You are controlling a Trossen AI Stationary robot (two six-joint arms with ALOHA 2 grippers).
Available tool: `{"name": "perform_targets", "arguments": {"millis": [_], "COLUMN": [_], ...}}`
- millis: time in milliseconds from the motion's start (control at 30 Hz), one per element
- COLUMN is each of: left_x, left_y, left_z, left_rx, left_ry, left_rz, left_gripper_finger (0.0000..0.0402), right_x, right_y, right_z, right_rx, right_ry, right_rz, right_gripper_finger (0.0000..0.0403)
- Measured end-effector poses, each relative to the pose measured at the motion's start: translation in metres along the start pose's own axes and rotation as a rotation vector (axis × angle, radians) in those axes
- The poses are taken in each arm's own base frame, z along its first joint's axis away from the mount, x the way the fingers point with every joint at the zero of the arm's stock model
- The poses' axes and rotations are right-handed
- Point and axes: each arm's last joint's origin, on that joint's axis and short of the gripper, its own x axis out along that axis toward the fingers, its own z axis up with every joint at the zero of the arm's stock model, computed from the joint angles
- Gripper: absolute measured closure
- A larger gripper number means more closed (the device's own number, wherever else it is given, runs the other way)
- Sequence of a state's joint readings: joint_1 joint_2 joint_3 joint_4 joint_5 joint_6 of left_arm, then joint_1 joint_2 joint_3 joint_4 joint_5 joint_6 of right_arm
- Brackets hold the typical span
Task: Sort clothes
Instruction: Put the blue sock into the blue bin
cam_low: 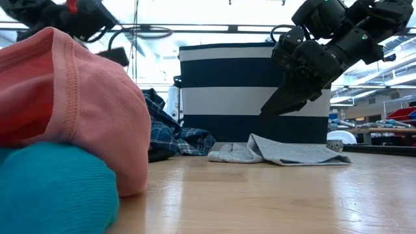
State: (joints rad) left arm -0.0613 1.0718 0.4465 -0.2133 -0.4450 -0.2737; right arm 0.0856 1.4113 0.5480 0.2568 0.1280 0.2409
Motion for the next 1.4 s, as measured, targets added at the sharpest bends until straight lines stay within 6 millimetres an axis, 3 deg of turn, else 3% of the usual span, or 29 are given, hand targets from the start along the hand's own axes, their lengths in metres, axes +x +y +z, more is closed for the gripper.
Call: {"name": "perform_targets", "arguments": {"millis": [267, 533, 733, 900, 1100, 1400], "left_x": [-0.029, -0.077, -0.112, -0.129, -0.128, -0.091], "left_y": [-0.005, -0.001, 0.016, 0.037, 0.061, 0.101], "left_z": [0.057, 0.127, 0.172, 0.21, 0.26, 0.32], "left_rx": [0.031, 0.043, 0.073, 0.067, 0.087, 0.062], "left_ry": [-0.08, -0.277, -0.429, -0.519, -0.576, -0.617], "left_rz": [-0.033, -0.06, 0.0, 0.092, 0.131, 0.055], "left_gripper_finger": [0.04, 0.0401, 0.0401, 0.0401, 0.0401, 0.0401], "right_x": [0.0, 0.0, 0.0, 0.0, 0.0, 0.0], "right_y": [0.0, 0.0, 0.0, 0.0, 0.001, 0.001], "right_z": [0.0, 0.0, 0.0, 0.0, 0.003, 0.005], "right_rx": [0.0, 0.0, 0.0, 0.0, 0.003, -0.011], "right_ry": [0.0, 0.0, 0.0, -0.005, -0.026, -0.049], "right_rz": [0.0, -0.001, -0.001, 0.001, 0.006, 0.011], "right_gripper_finger": [0.0225, 0.0225, 0.0225, 0.0225, 0.0225, 0.0225]}}
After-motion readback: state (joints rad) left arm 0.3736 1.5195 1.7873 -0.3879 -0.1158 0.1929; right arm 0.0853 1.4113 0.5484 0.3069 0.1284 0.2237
